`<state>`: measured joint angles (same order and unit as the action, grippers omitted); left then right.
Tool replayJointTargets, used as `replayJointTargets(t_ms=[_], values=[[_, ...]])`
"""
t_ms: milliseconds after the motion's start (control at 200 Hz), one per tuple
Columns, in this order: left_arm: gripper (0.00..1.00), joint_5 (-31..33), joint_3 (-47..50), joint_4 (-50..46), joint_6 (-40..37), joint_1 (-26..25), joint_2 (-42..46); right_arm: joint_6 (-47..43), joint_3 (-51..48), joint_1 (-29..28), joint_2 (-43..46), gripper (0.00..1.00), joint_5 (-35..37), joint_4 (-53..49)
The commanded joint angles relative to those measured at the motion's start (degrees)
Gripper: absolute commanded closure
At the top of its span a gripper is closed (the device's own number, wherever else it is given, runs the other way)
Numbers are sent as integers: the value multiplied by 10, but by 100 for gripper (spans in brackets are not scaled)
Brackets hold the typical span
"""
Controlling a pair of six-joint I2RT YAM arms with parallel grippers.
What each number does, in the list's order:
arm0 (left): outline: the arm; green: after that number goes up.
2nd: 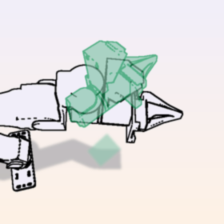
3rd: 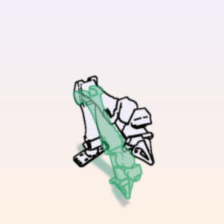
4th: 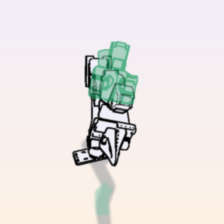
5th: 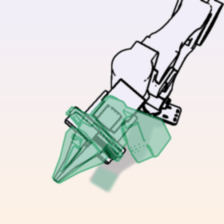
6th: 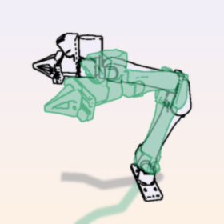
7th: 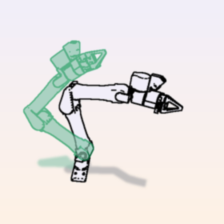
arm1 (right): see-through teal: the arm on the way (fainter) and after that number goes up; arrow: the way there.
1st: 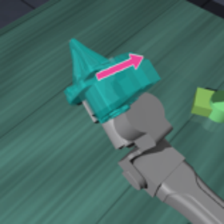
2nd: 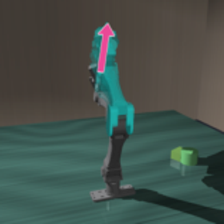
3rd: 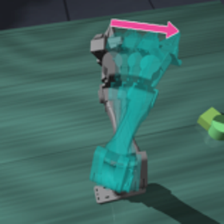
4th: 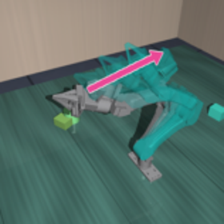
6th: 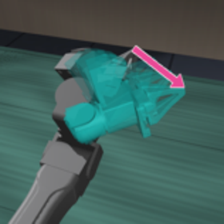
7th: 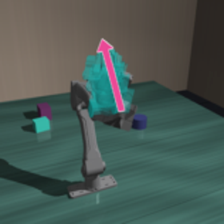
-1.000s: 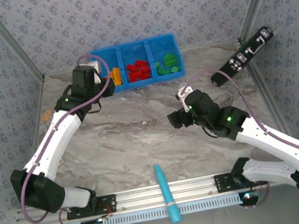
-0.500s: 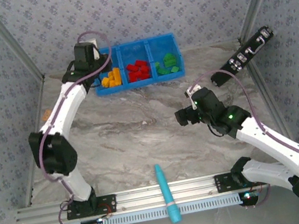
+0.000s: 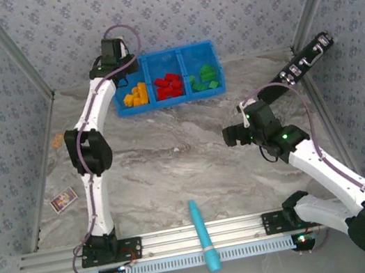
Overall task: Sort the legos into containers by color
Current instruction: Place the lego in the container, then reset both arms
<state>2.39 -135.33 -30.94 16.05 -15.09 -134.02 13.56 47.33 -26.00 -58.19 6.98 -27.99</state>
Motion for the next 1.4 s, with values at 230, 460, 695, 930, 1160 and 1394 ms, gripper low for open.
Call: replayJointTargets(t_ms=[230,460,695,930,1160,1394], values=[[68,10,-54,-41,6,14,-92,14,-9,39,-68,1,-53,59],[65,13,-71,-47,12,23,-129,12,-6,49,-93,1,-63,70],[59,13,-86,-45,17,32,-153,10,4,55,-118,1,-70,73],[49,7,-104,-53,12,33,-158,3,22,56,-147,1,-79,75],[46,-8,-106,-64,-17,32,-107,-5,24,43,-136,1,-70,75],[41,1,-96,-98,-109,32,15,-37,34,33,-114,1,-51,82]])
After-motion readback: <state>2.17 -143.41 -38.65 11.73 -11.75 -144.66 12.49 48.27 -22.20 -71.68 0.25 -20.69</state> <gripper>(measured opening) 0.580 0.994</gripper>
